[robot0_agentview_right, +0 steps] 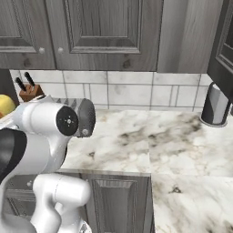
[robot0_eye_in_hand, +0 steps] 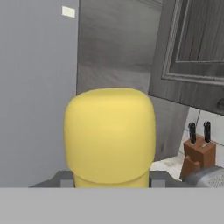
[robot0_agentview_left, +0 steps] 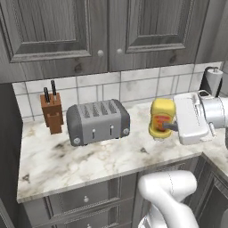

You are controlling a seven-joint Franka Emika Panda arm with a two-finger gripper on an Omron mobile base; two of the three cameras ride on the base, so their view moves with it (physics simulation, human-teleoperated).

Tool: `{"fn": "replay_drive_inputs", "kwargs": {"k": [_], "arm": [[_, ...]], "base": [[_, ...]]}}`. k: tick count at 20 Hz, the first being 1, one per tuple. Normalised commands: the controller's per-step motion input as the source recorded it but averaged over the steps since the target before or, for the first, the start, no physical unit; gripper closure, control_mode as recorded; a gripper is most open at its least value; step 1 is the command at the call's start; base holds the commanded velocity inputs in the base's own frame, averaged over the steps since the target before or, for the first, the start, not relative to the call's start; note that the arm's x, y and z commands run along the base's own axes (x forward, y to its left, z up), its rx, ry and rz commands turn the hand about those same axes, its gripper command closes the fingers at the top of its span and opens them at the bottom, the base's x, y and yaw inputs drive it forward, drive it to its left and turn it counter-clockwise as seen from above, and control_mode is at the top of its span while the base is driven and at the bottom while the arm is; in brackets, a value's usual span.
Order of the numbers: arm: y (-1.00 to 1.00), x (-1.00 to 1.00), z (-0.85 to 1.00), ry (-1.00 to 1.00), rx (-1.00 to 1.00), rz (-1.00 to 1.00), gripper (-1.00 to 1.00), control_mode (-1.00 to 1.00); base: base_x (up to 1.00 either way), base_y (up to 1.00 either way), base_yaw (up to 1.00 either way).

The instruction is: Place the condiment bottle and mustard from the counter to the top shelf of the fridge. If the existing items in the fridge are on the top shelf, move them to other shelves.

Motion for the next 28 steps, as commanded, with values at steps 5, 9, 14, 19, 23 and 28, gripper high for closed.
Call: {"fn": "replay_drive_inputs", "kwargs": {"k": [5, 9, 14, 19, 23, 28], "arm": [[0.00, -0.31, -0.01, -0.01, 0.00, 0.01, 1.00, 1.00], [0.00, 0.00, 0.00, 0.00, 0.00, 0.00, 1.00, 1.00], [0.00, 0.00, 0.00, 0.00, 0.00, 0.00, 1.00, 1.00], [0.00, 0.00, 0.00, 0.00, 0.00, 0.00, 1.00, 1.00], [0.00, 0.00, 0.00, 0.00, 0.00, 0.00, 1.00, 1.00], [0.00, 0.00, 0.00, 0.00, 0.00, 0.00, 1.00, 1.00]], "base": [[-0.40, -0.01, 0.06], [-1.00, 0.09, 0.46], [-1.00, 0.79, 0.52], [-1.00, 1.00, 0.43], [-0.64, 1.00, 0.24], [-0.06, 1.00, 0.01]]}}
